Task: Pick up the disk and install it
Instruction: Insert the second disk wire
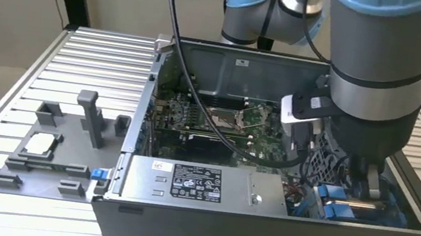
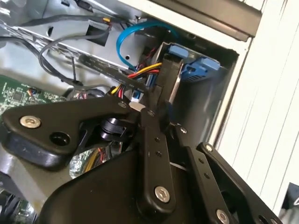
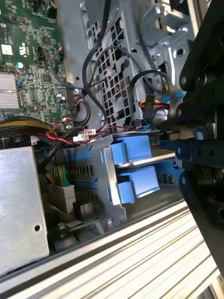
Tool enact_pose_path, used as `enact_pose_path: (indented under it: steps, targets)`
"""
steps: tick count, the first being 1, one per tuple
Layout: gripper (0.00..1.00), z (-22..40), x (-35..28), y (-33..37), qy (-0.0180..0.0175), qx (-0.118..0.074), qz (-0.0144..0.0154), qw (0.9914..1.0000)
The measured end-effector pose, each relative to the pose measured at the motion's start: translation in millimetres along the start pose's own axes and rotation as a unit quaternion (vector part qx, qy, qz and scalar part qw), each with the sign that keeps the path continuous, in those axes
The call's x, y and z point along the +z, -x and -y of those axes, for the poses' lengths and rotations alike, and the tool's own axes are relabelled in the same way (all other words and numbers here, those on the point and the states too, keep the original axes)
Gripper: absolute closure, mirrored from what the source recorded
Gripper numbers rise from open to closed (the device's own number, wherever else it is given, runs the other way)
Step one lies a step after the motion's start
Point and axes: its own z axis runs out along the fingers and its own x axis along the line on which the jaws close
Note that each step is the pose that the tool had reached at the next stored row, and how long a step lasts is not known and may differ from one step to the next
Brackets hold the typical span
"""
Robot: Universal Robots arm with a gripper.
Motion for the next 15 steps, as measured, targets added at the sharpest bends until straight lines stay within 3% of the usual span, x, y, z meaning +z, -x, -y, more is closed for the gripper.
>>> enact_pose_path:
  steps: [6, 10, 11, 12, 13, 15]
  targets:
    - [0.00, 12.1, -24.6, 3.3, 0.0000, 0.000, -0.0002, 1.00000]
    - [0.00, 13.1, -26.5, 3.6, 0.0000, 0.000, -0.0001, 1.00000]
    - [1.00, 13.2, -26.6, 3.6, 0.0000, 0.000, -0.0002, 1.00000]
    - [1.00, 13.4, -26.5, 3.6, 0.0008, 0.000, -0.0003, 1.00000]
    - [1.00, 13.9, -26.3, 3.8, 0.0068, 0.000, -0.0020, 0.99997]
    - [1.00, 15.0, -25.7, 3.9, 0.0242, 0.000, -0.0062, 0.99969]
